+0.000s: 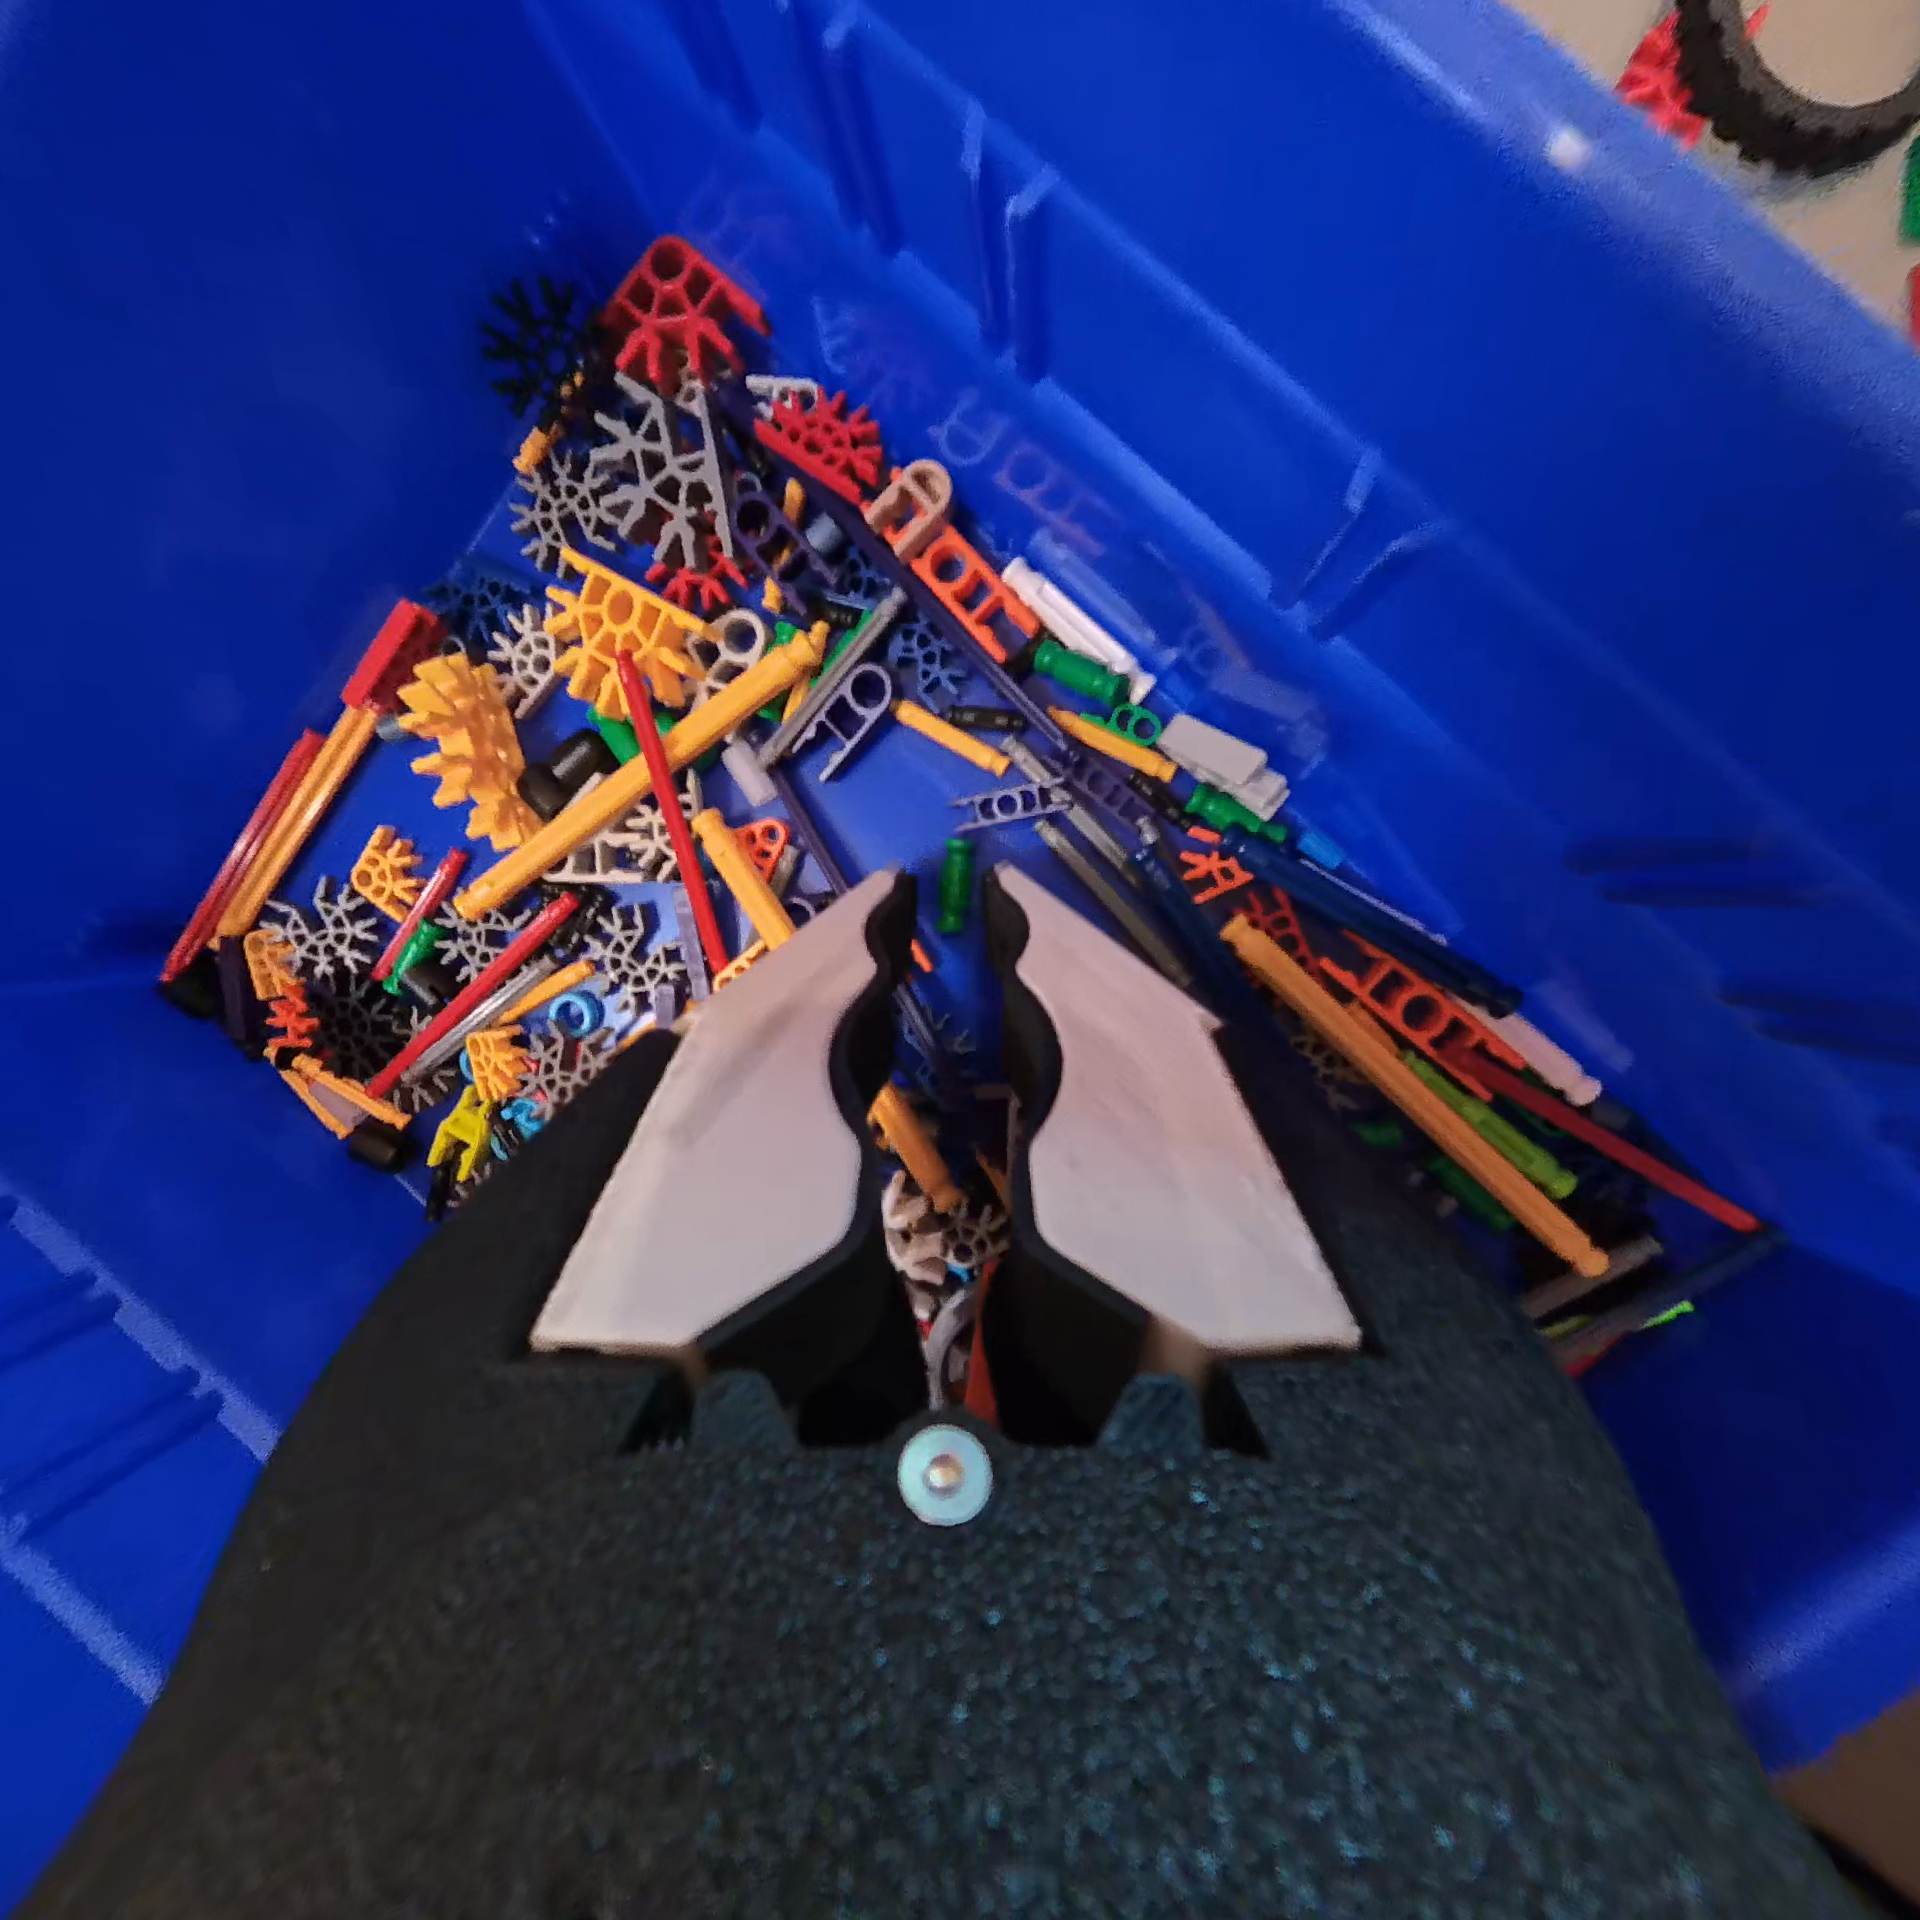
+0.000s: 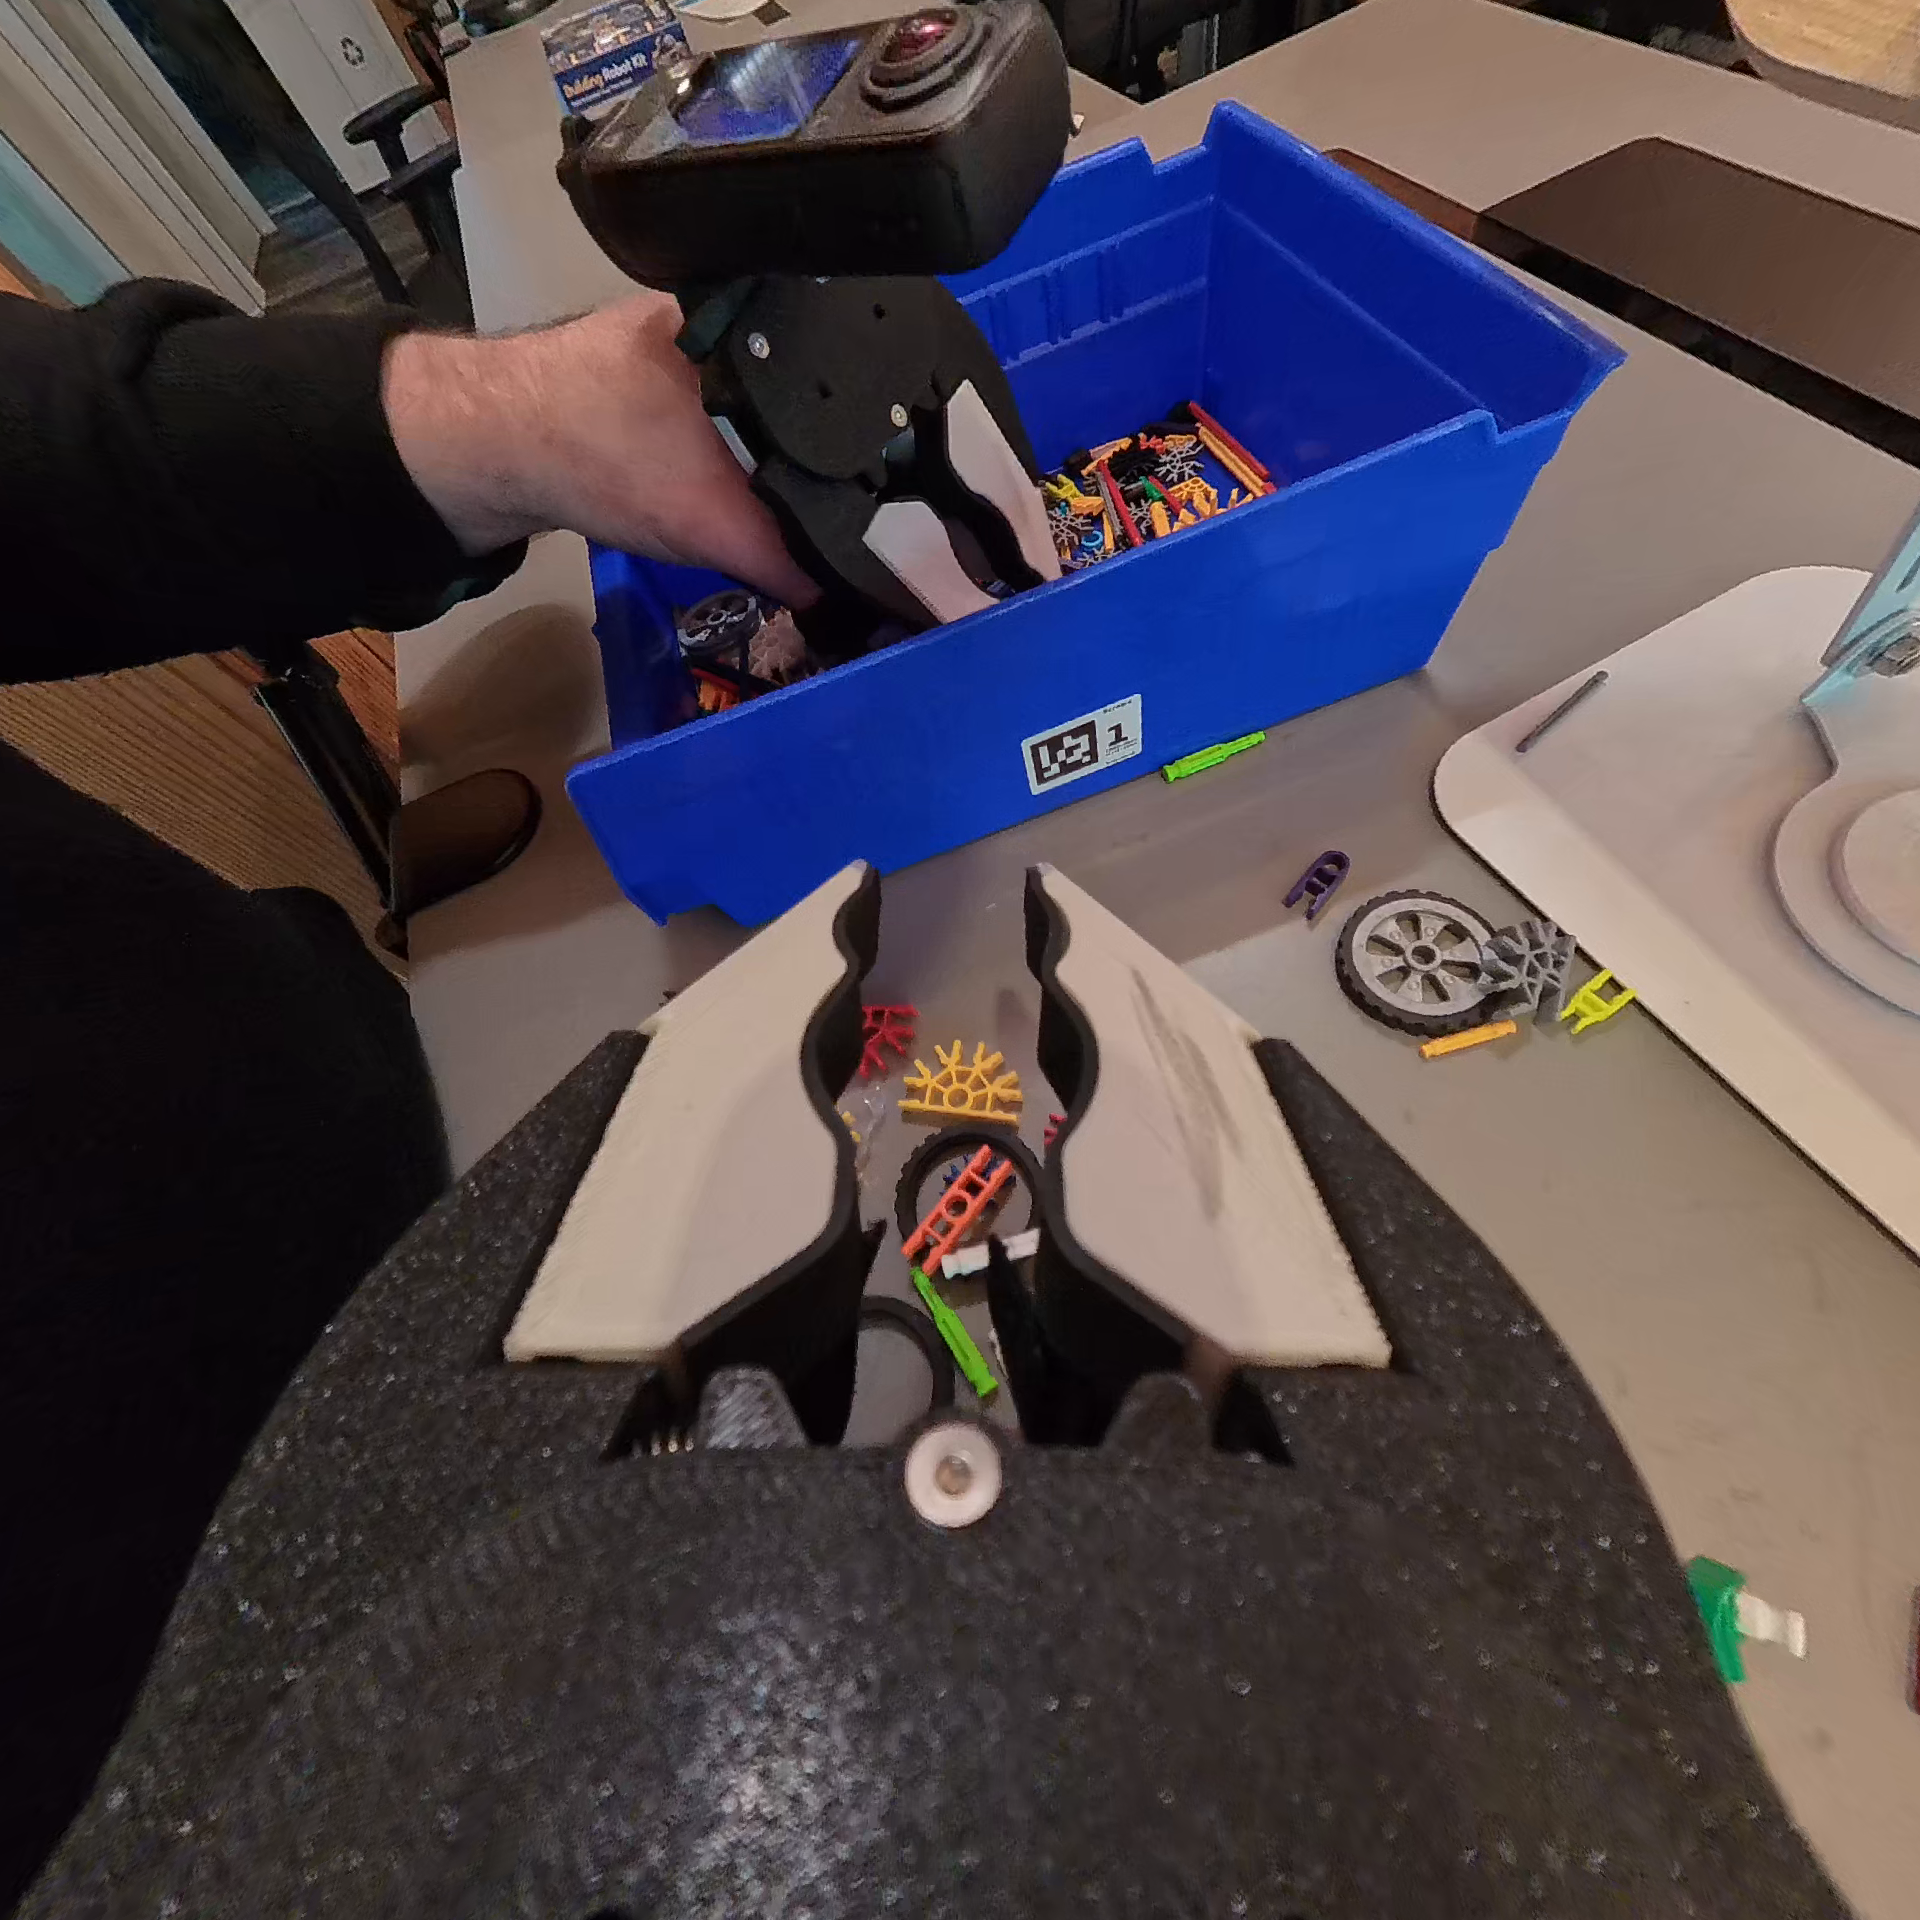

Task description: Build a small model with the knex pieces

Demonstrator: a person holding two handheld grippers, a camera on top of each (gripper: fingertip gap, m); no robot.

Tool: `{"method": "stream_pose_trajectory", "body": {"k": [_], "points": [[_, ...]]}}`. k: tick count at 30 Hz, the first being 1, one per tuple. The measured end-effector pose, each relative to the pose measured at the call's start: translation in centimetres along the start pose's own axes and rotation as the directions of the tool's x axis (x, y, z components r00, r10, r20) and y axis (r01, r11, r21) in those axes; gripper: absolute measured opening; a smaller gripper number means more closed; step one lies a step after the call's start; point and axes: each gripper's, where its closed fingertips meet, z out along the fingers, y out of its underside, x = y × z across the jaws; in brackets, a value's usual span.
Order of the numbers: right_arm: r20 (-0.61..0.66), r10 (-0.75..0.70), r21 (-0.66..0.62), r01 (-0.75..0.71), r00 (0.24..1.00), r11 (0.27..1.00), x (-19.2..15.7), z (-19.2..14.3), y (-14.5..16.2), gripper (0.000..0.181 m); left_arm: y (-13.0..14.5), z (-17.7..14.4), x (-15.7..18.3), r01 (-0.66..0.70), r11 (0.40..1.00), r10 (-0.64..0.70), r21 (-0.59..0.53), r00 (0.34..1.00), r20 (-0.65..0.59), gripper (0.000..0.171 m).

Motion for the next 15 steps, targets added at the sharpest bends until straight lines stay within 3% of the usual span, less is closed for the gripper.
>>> {"method": "stream_pose_trajectory", "body": {"k": [10, 15], "points": [[-0.008, -0.002, 0.01, 0.002, 1.0, 1.0, 0.3, -0.6, -0.2, 0.028, 0.0, 0.0, 0.0, 0.015, 1.0, -0.015, 0.014, 1.0, -0.009, 0.003], [-0.022, -0.001, 0.04, 0.002, 1.0, 0.999, 0.9, -1.0, -1.0, 0.028, -1.9, -3.5, -0.8, 0.11, 0.986, -0.11, 0.128, 0.994, -0.01, 0.004]]}}
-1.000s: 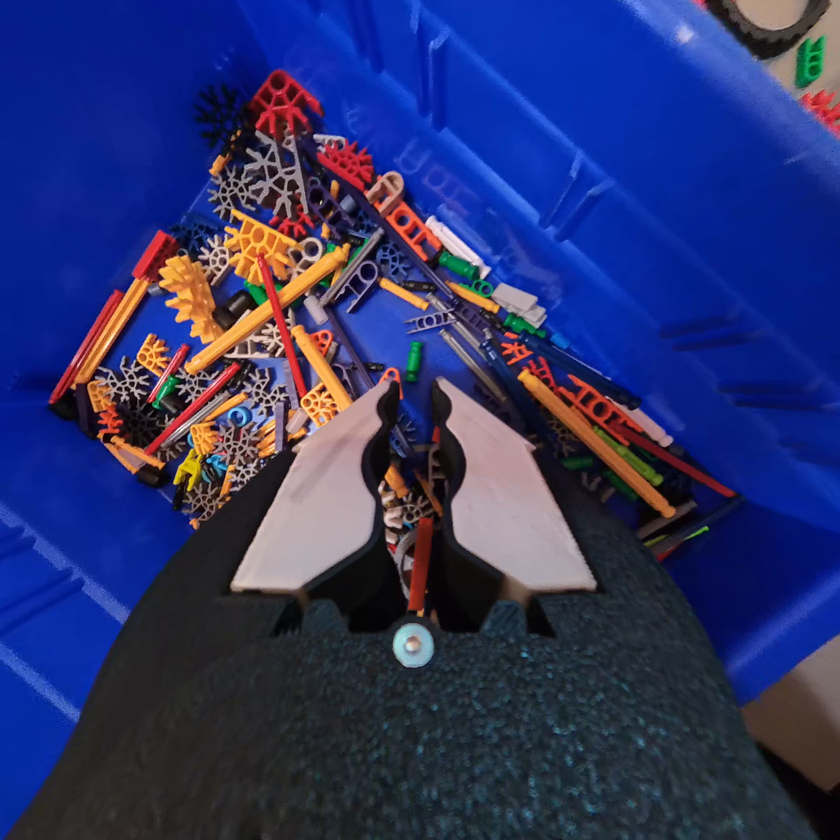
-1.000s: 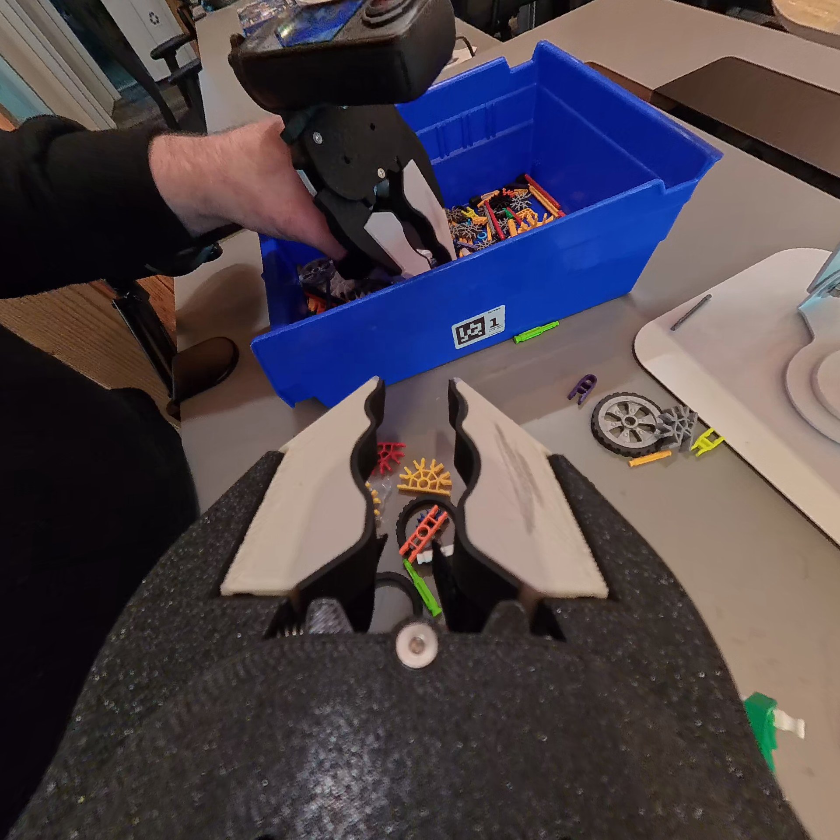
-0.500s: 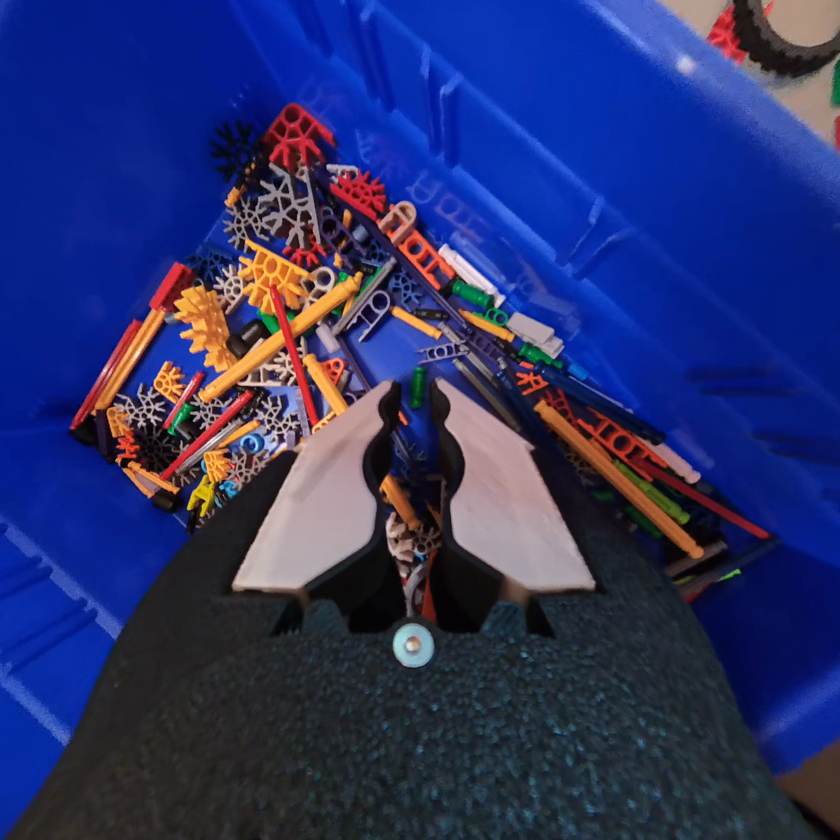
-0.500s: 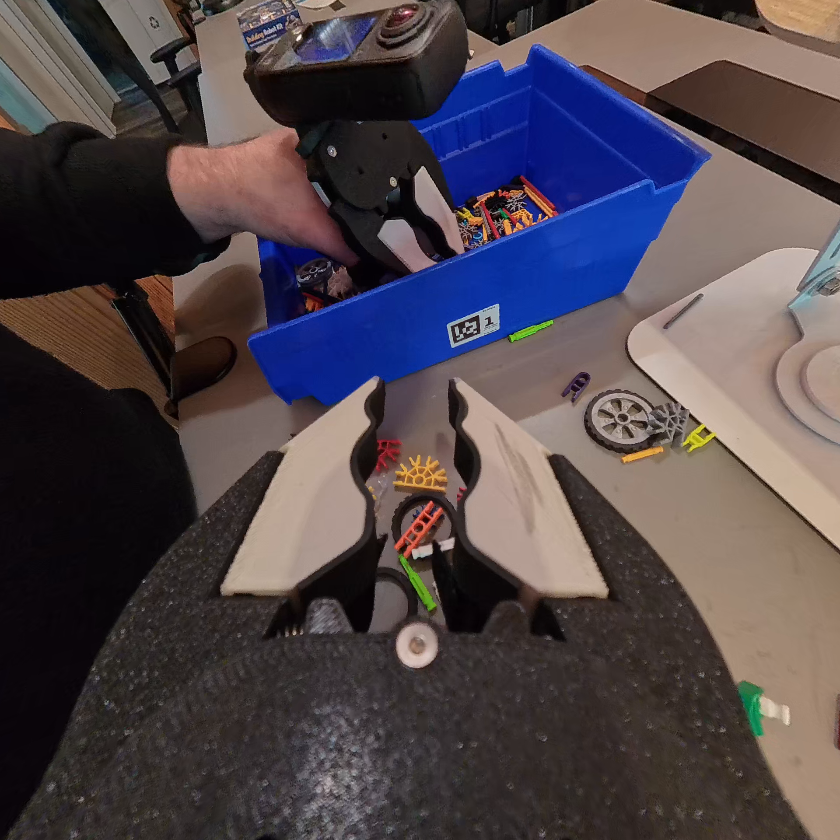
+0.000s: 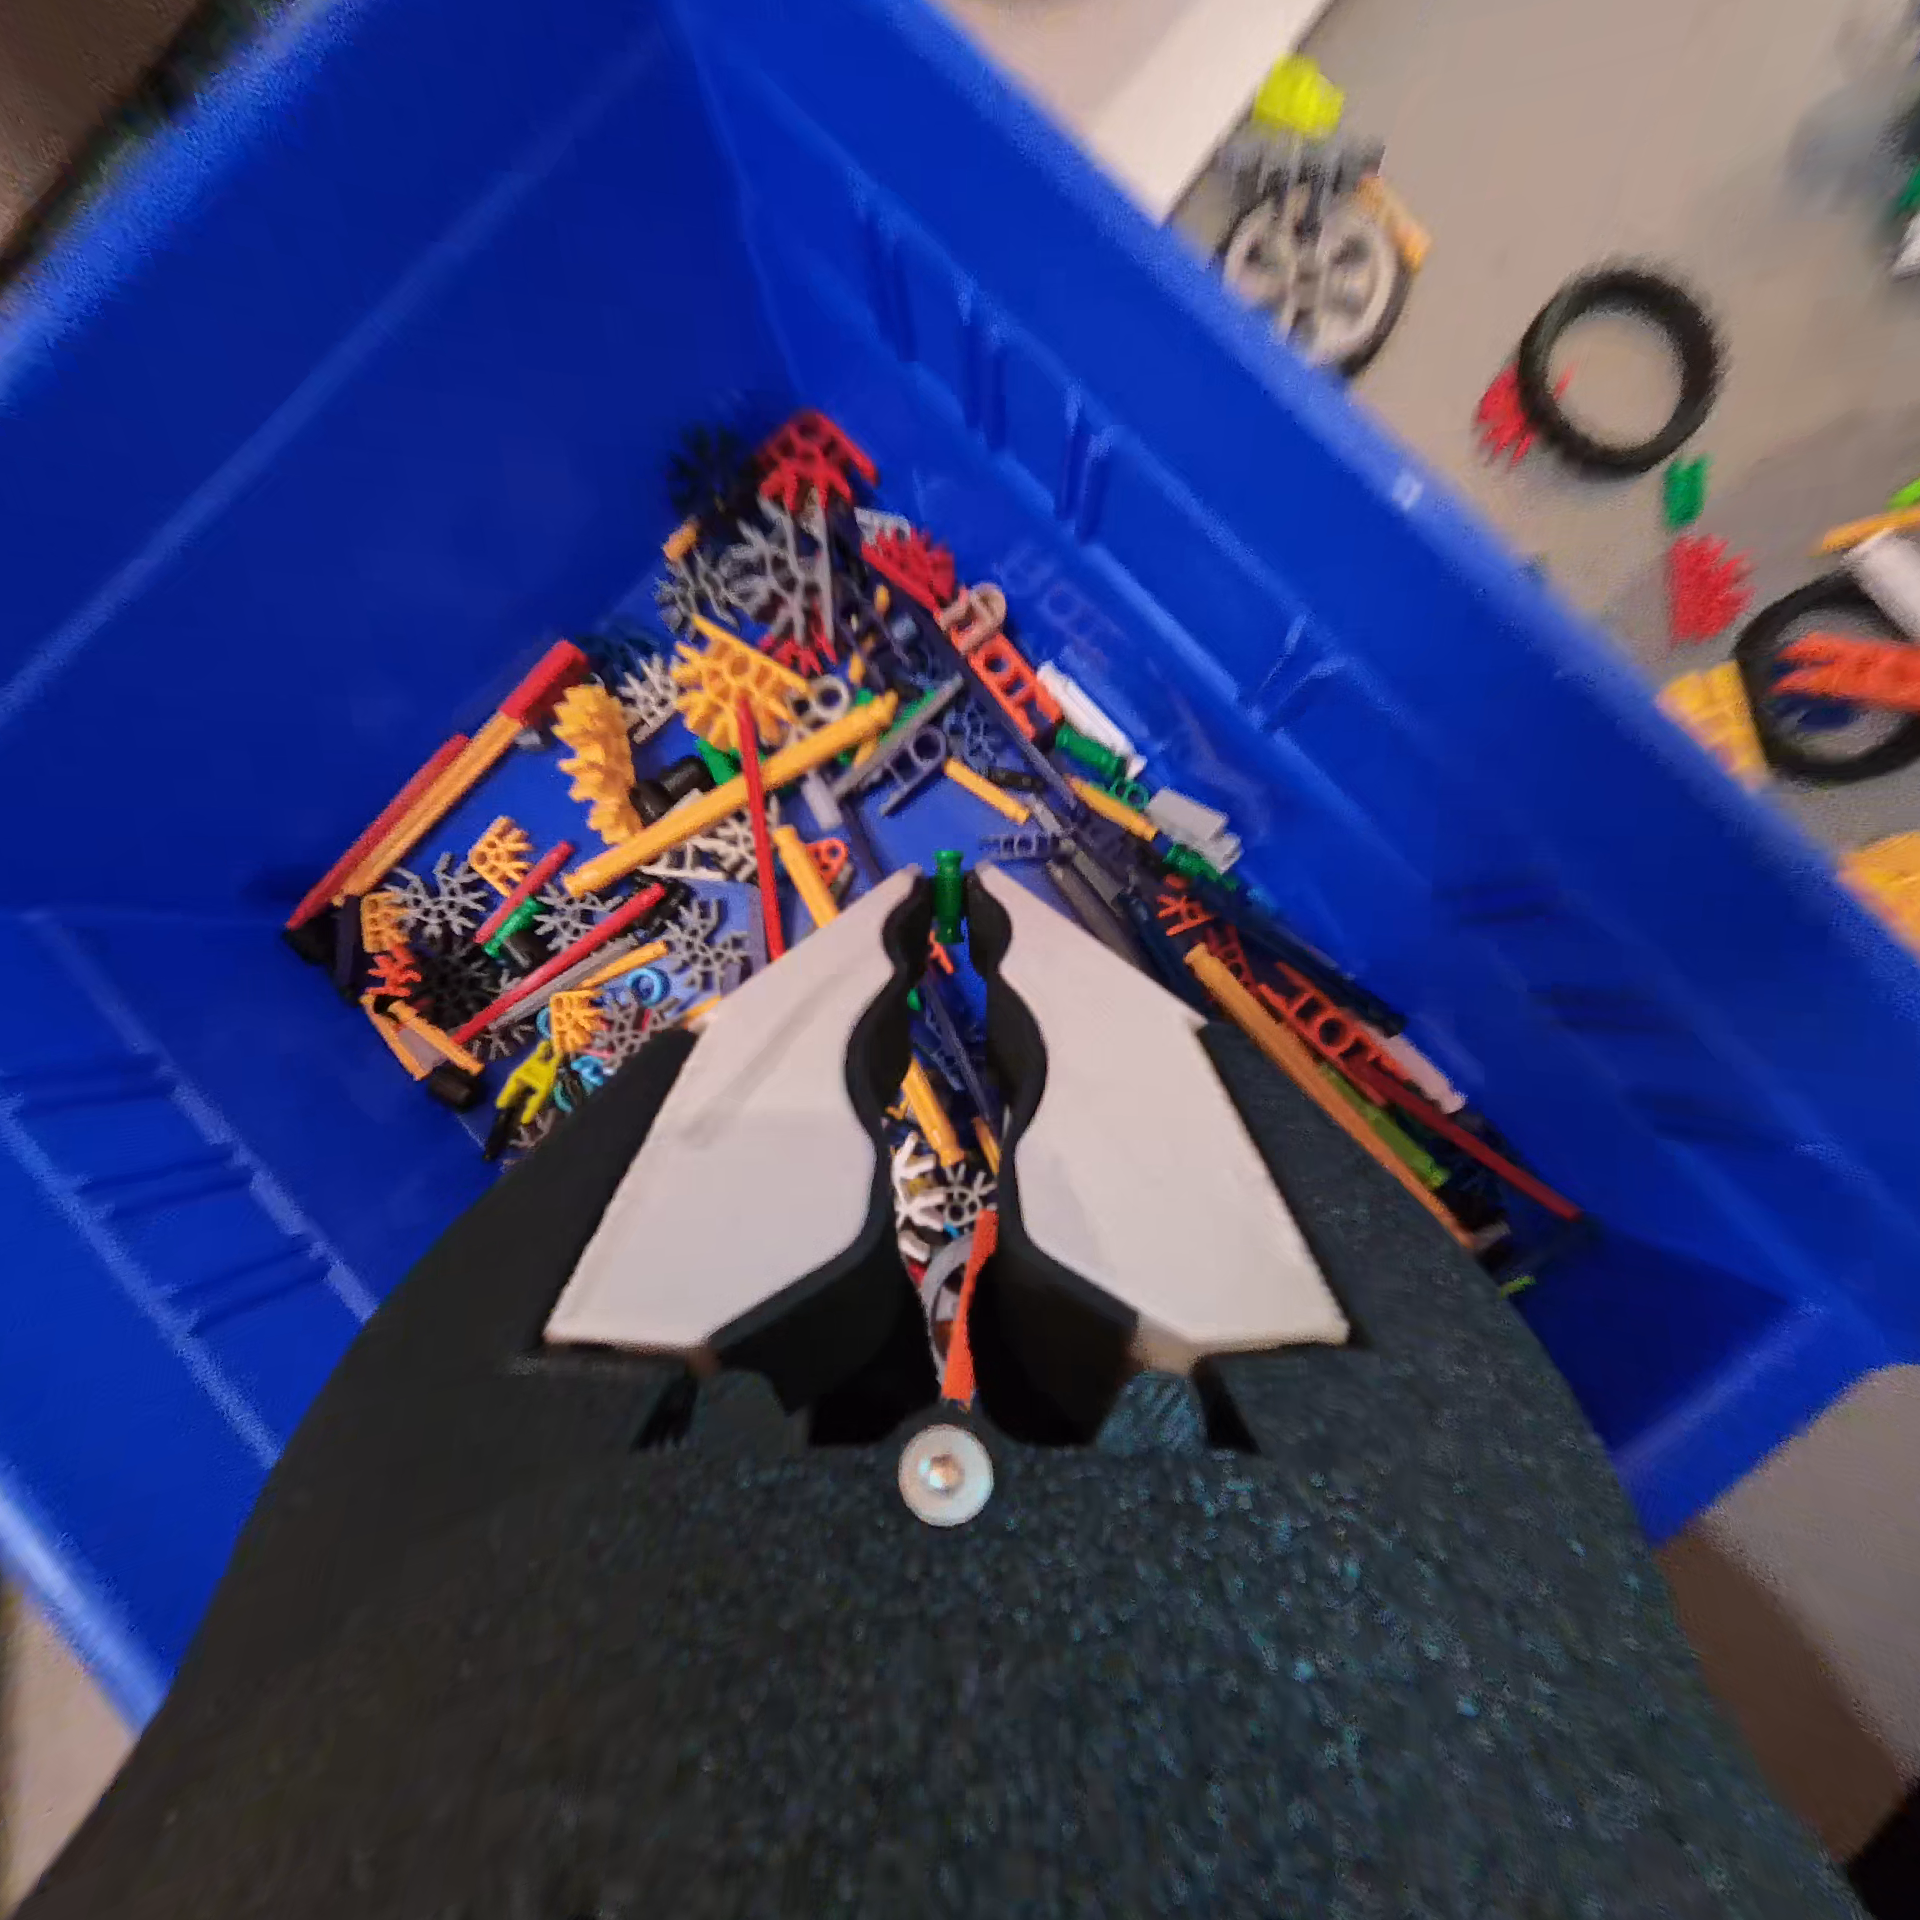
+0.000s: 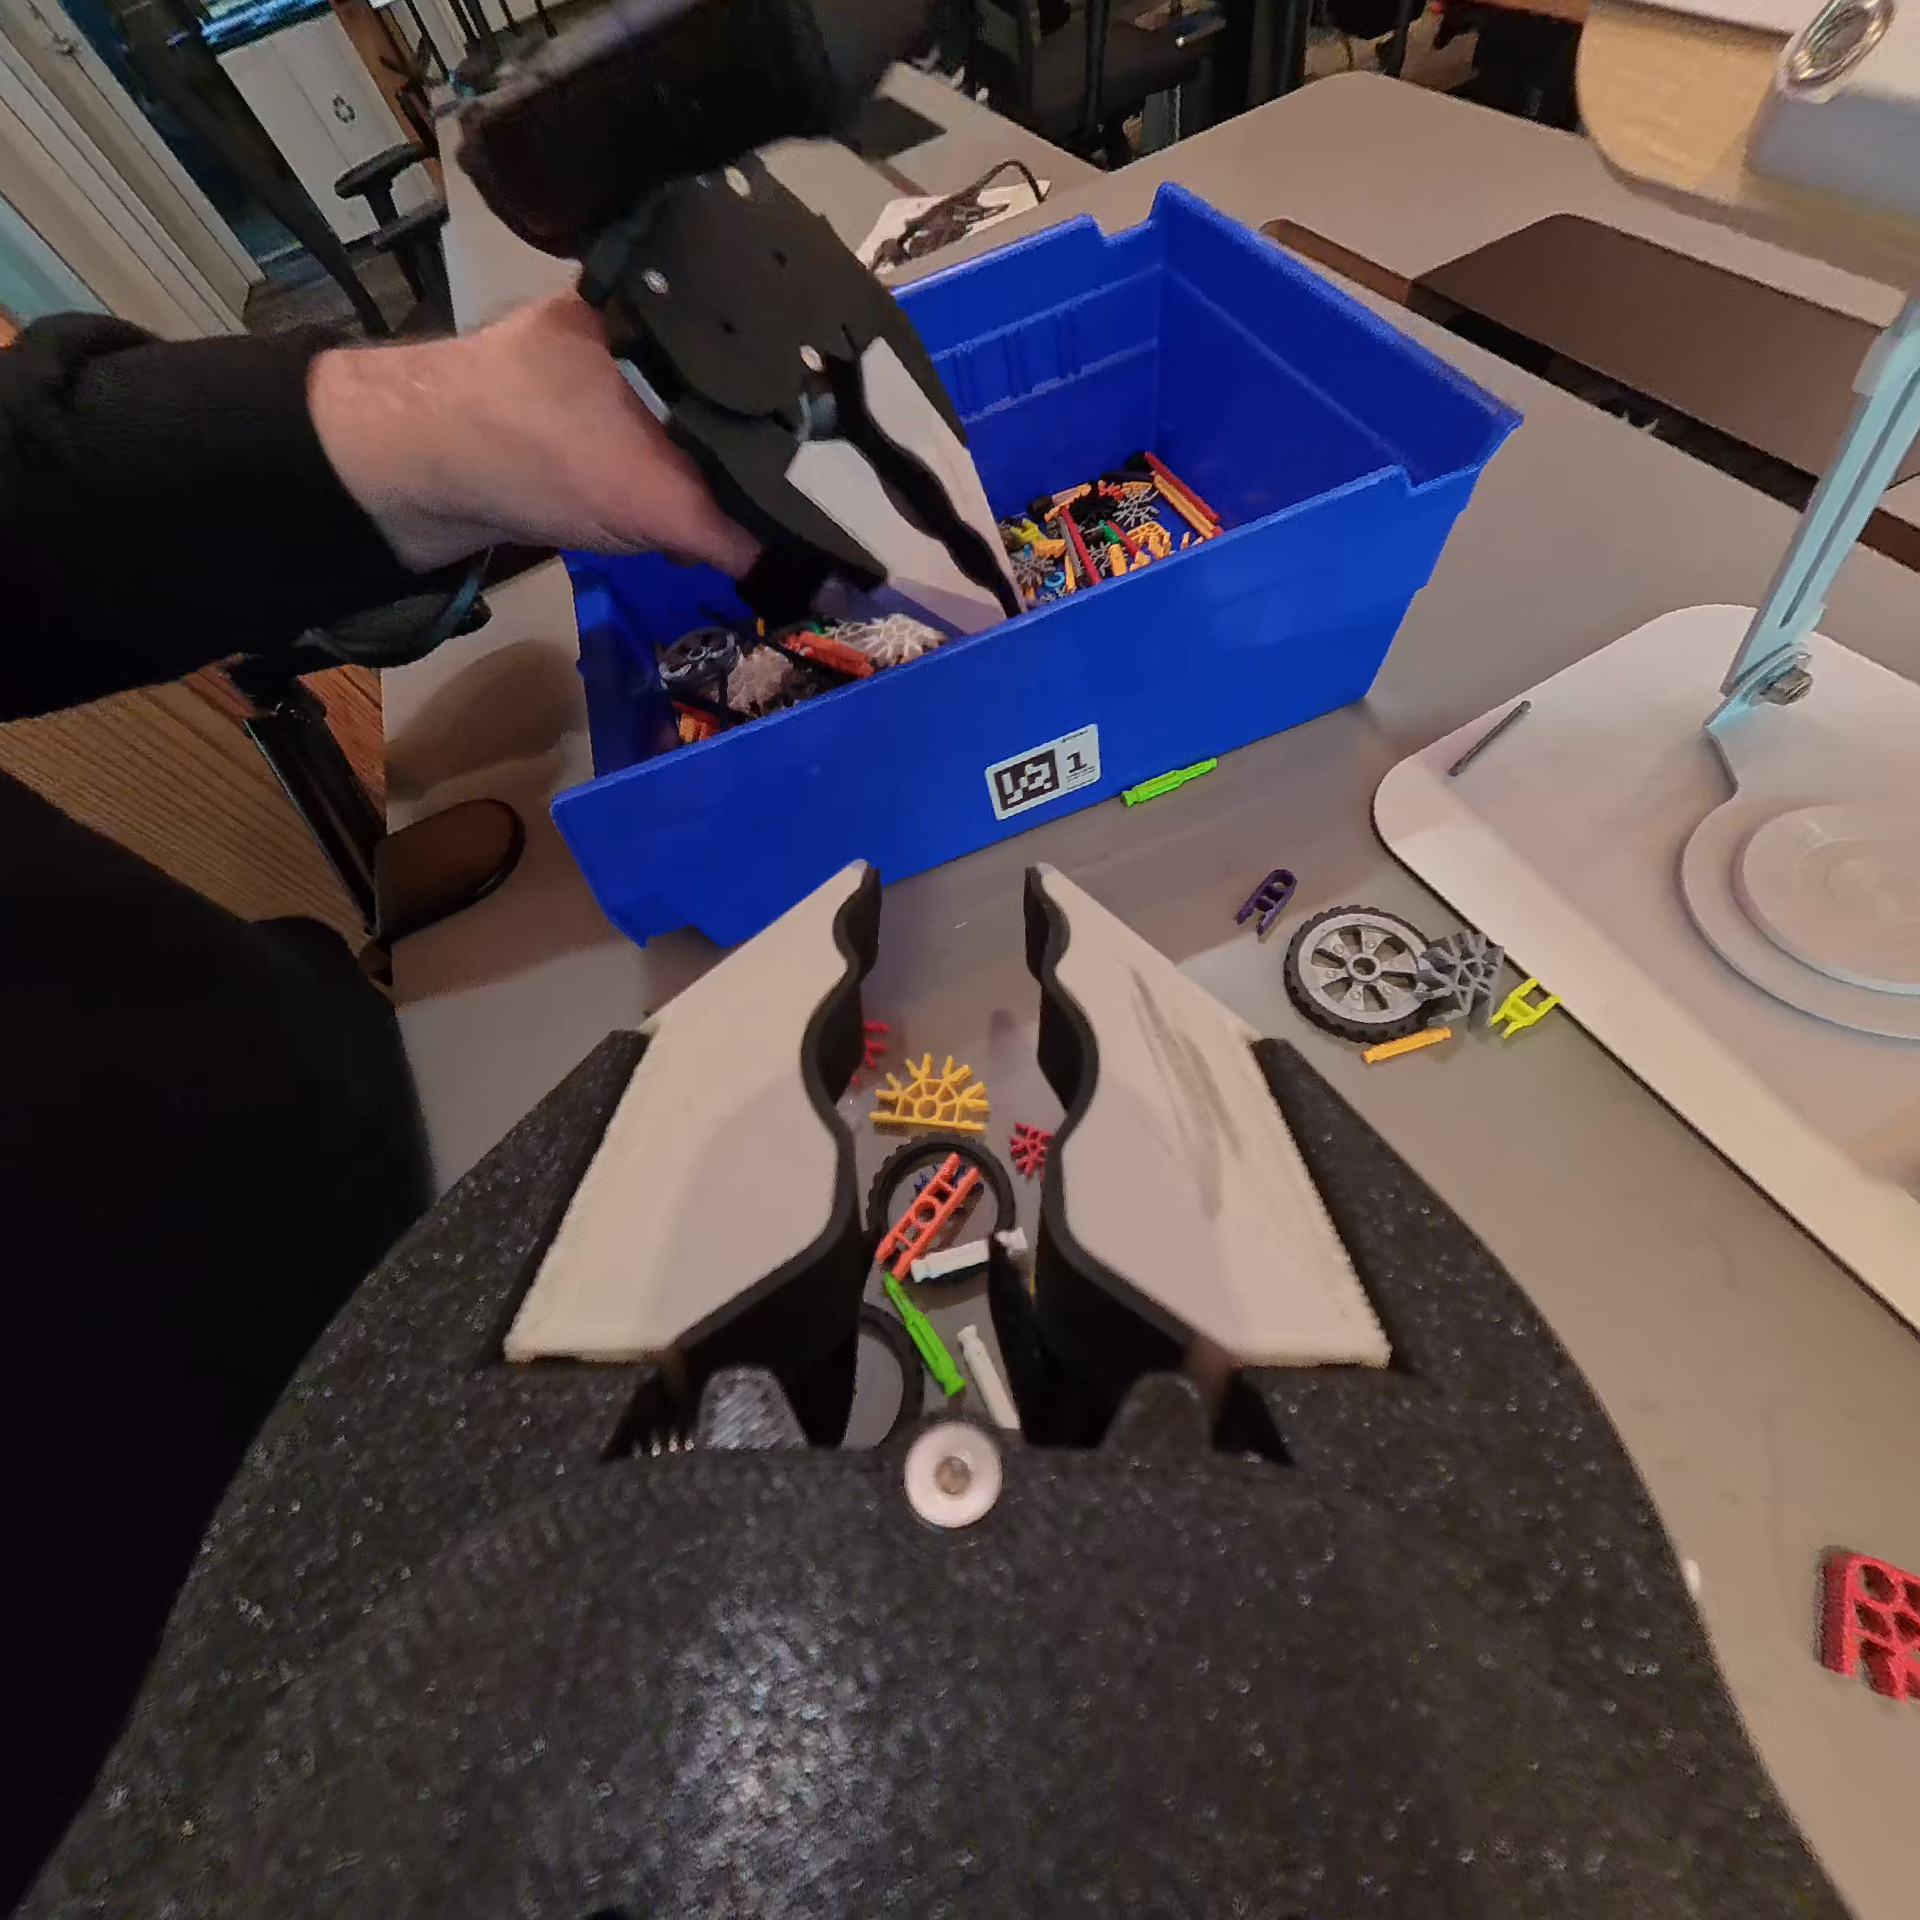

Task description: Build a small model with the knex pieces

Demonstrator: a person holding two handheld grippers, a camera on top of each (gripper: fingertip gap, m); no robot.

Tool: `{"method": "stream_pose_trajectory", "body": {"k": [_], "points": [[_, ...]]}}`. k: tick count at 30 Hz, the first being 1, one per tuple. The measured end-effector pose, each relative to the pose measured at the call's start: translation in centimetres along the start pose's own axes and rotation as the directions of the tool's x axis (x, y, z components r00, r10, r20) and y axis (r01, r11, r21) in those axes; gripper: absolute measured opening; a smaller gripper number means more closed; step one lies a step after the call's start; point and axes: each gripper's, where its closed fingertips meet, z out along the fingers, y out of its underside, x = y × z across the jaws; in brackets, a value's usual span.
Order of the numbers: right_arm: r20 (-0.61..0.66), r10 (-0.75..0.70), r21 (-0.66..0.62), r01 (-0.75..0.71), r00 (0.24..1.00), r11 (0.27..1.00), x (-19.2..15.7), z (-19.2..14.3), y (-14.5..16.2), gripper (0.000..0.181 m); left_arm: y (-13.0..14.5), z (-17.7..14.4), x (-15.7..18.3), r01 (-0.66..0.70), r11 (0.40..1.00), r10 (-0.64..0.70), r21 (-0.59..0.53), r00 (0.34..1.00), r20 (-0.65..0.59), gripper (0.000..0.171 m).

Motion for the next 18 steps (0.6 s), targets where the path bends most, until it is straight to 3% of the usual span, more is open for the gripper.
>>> {"method": "stream_pose_trajectory", "body": {"k": [6, 10, 15, 18], "points": [[-0.027, 0.087, 0.082, -0.084, 0.996, 0.993, 1.6, 0.3, -2.1, 0.028, -7.5, -5.0, 2.2, 0.063, 0.964, -0.033, 0.257, 0.992, -0.119, 0.004], [-0.067, 0.08, 0.156, -0.069, 0.995, 0.985, 2.3, 0.4, -3.6, 0.028, -11.8, -6.5, 6.3, 0.173, 0.918, -0.043, 0.356, 0.938, -0.345, 0.004], [-0.196, -0.159, 0.129, 0.186, 0.968, 0.974, 2.1, 0.1, -4.2, 0.03, -14.0, -6.2, 9.8, 0.314, 0.888, -0.079, 0.337, 0.824, -0.561, 0.004], [-0.245, -0.2, 0.124, 0.235, 0.949, 0.964, 2.3, -0.3, -4.2, 0.03, -14.9, -6.2, 11.0, 0.38, 0.868, -0.097, 0.319, 0.761, -0.642, 0.004]]}}
